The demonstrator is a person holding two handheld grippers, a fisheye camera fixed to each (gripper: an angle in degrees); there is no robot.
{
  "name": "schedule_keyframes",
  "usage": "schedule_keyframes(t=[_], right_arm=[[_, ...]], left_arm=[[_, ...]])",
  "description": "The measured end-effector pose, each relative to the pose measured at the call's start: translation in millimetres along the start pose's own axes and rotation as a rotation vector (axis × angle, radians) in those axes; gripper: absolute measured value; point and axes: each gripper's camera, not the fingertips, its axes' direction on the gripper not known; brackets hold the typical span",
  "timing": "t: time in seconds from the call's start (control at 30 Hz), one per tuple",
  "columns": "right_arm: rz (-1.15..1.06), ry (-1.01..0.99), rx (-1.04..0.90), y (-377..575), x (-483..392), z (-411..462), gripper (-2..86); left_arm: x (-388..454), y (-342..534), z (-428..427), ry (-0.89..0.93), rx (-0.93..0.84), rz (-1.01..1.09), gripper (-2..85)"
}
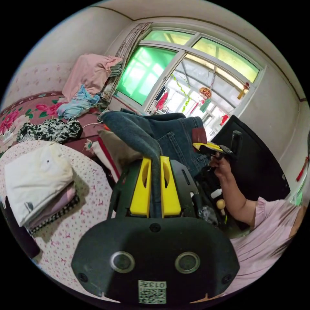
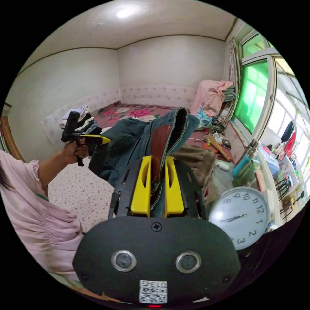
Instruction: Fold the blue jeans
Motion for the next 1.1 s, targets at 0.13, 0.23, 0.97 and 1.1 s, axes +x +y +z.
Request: schedule_keyframes(t=[0.13, 0.23, 0.97, 1.1], right_arm=[[0.066, 0.012, -0.084, -38, 100, 51, 6.2], [0.130, 0.007, -0.163, -47, 148, 95, 6.7], [-0.212, 0.323, -0.317, -122, 154, 233, 0.3], [-0.181, 0.344, -0.398, -123, 177, 292, 0.1]], left_arm=[[-17, -64, 74, -0.041, -0.072, -0.052, 5.1], [-34, -89, 133, -0.114, -0.168, -0.080, 5.4], [53, -133, 252, -0.560, -0.251, 0.282, 0.9], [64, -136, 284, -0.669, -0.231, 0.342, 0.4]])
